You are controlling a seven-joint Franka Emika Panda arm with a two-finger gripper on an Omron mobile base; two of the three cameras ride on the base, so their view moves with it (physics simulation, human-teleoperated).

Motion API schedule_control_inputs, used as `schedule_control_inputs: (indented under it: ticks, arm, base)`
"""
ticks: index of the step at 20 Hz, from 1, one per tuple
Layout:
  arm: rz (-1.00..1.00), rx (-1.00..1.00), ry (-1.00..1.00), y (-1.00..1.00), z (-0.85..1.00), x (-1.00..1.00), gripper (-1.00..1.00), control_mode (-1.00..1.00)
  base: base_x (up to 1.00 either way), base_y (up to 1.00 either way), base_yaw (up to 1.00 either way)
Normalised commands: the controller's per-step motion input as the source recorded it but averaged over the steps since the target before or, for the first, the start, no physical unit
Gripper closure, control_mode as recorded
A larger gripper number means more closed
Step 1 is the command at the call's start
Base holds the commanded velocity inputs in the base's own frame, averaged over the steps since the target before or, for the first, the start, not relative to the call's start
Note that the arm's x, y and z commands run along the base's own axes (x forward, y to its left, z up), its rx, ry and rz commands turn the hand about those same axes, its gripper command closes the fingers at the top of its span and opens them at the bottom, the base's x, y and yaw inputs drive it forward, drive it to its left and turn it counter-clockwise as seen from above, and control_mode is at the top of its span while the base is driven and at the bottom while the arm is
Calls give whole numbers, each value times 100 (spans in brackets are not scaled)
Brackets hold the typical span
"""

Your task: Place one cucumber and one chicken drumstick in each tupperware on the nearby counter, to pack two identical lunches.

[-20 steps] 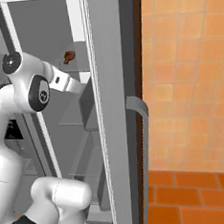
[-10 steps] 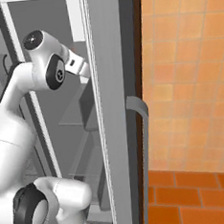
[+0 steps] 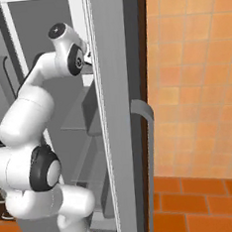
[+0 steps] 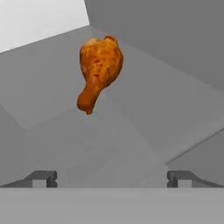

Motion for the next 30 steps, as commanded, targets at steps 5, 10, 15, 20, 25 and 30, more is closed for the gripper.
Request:
schedule_control_inputs:
  ticks: [5,10,15,20,25,30]
  arm:
    - [-1,0,7,-32,-2,88,-100,-100]
    - [0,0,0,-13,-18,84,-100,-100]
    - [0,0,0,-2,-29,89,-100,-100]
    - [-1,-1,0,-6,-27,66,-100,-100]
    - [-4,-7,-13,-16,-63,4,100,-100]
    - [0,-2,-29,0,-58,0,100,-100]
  base:
    - [0,0,0]
    - [0,0,0]
    - [0,0,0]
    - [0,0,0]
    - [0,0,0]
    - [0,0,0]
